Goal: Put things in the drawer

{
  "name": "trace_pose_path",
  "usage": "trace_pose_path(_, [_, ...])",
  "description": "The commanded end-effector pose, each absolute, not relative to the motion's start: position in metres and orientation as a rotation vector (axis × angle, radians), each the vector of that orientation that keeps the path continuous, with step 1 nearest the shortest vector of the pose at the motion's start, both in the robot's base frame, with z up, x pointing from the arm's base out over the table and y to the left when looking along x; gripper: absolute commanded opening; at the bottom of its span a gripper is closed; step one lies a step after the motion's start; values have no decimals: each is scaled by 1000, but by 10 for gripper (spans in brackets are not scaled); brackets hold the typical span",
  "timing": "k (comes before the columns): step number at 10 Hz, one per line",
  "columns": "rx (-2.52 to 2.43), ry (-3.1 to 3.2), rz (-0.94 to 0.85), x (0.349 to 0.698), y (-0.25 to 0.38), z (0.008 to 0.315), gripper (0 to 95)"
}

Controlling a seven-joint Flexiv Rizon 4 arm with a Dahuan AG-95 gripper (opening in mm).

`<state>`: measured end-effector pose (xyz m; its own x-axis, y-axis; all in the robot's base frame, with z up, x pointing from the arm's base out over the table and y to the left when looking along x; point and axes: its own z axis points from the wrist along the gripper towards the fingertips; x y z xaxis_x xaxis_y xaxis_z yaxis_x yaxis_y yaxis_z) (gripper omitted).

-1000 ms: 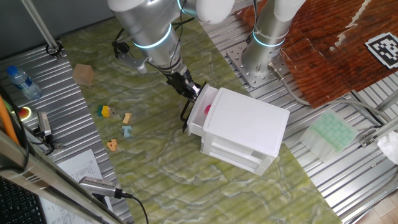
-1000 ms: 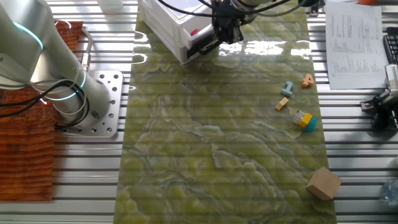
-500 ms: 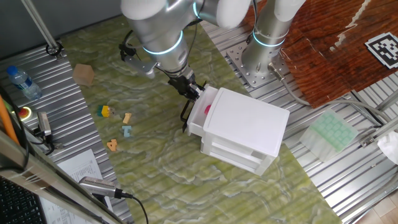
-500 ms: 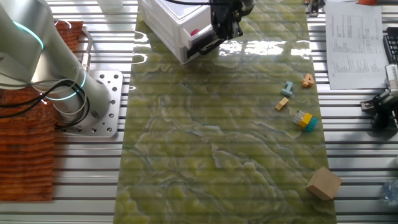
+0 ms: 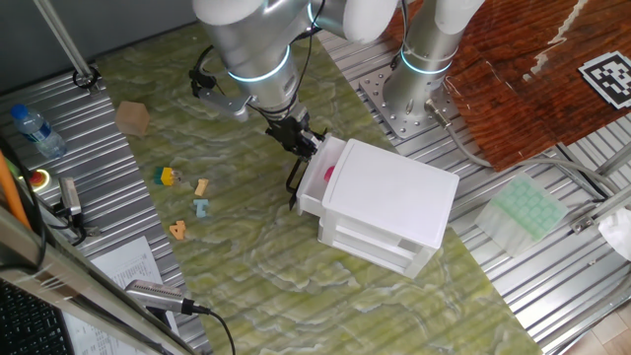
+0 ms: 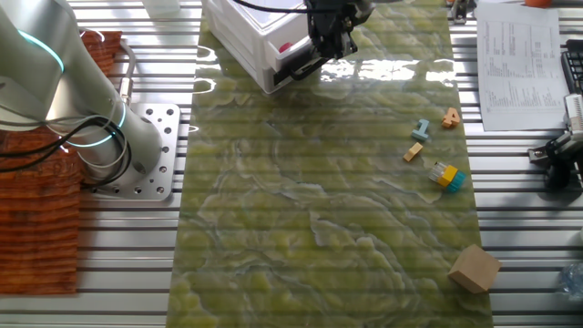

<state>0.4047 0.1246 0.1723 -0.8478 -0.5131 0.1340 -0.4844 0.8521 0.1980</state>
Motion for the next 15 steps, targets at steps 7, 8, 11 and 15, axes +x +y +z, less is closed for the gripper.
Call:
trace_pose_path(7, [768,-2834,-284,398,135,172,0])
trace_pose_path(8, [768,-2834,-286,394,138,173,0])
trace_pose_path(11, [745,-2838,-289,387,150,174,0])
trace_pose_path(15, [731,-2838,-288,380,161,174,0])
